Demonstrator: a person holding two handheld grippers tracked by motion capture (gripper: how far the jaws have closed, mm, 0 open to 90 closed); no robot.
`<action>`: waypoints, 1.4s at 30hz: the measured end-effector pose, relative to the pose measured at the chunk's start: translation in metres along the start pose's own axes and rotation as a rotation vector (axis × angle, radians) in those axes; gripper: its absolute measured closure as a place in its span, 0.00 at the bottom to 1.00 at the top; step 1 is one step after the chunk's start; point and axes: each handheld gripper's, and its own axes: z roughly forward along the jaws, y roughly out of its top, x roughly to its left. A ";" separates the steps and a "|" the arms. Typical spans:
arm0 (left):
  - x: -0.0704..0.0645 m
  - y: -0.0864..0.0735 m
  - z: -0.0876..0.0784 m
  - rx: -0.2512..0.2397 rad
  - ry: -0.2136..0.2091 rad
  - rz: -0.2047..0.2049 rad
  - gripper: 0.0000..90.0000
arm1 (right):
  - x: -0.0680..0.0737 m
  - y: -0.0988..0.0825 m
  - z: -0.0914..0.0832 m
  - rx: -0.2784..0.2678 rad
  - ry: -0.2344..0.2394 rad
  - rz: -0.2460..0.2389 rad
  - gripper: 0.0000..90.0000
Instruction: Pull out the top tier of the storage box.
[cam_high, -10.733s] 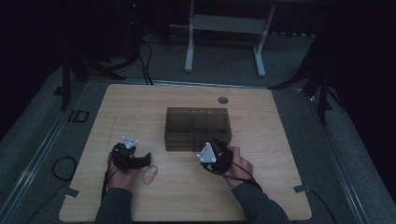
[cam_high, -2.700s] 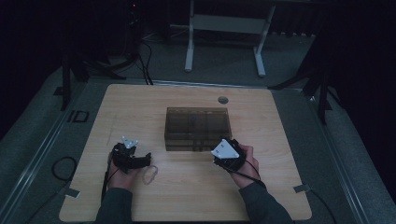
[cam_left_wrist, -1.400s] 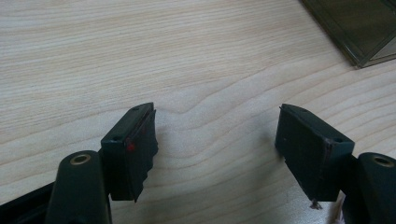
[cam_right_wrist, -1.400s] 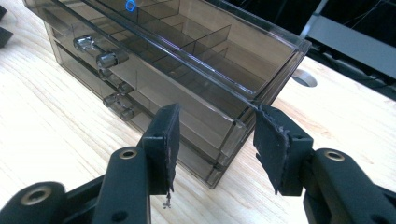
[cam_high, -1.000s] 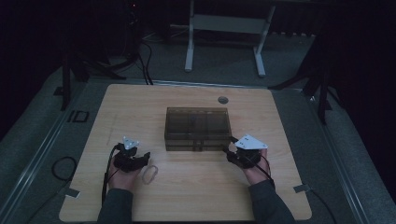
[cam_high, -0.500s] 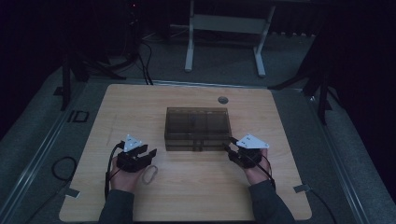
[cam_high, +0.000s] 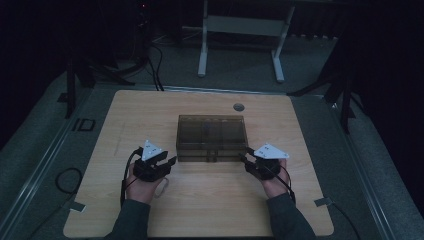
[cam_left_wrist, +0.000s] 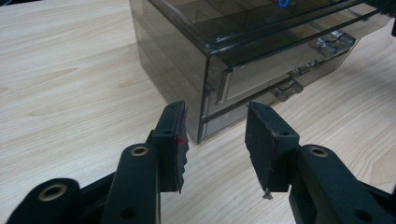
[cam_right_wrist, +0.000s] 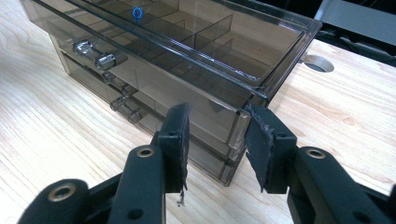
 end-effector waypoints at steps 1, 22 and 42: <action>0.000 0.001 0.001 0.000 0.000 0.002 0.68 | 0.000 0.000 0.000 0.001 0.000 0.000 0.67; -0.009 0.010 0.022 -0.019 0.000 0.030 0.76 | 0.000 -0.001 0.000 0.000 0.009 0.005 0.66; -0.012 0.009 0.027 -0.004 0.014 0.027 0.78 | 0.000 -0.001 0.001 0.008 -0.006 0.007 0.71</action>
